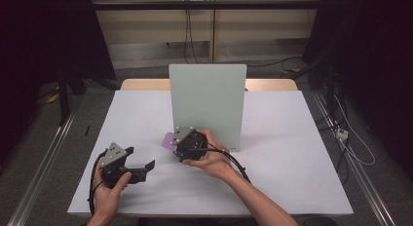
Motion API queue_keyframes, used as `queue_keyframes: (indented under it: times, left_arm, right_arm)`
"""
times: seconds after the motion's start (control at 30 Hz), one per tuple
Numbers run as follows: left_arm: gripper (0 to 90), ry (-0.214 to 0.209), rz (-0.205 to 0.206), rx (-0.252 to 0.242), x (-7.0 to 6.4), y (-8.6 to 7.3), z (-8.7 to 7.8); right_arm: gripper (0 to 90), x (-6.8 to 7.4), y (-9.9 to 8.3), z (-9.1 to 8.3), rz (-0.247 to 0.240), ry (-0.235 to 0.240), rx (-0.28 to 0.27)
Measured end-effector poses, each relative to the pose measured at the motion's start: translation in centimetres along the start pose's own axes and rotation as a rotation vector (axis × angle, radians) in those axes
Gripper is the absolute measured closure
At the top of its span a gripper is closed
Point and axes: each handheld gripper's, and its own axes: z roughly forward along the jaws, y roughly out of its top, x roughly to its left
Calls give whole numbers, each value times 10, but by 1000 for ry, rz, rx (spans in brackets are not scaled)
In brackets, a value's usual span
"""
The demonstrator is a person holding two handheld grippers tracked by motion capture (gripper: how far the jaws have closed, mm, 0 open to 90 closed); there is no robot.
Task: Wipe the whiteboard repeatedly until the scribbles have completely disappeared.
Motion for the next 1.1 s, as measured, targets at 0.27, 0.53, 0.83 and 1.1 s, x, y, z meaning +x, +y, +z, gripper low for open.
queue_keyframes:
  times: [0.27,0.53,0.83,1.1]
  left_arm:
    - [57,-2,0,0,1,0,-1]
    - [57,-3,9,9,0,0,0]
    - [57,-2,0,-2,1,0,-1]
    - [57,-3,-2,-3,1,0,-1]
  right_arm:
    - [417,-34,22,-40,63,-122,-128]
    - [417,-46,21,-54,63,-177,-165]
    - [417,-14,8,-17,-5,-95,-131]
    - [417,4,0,5,-14,-33,-106]
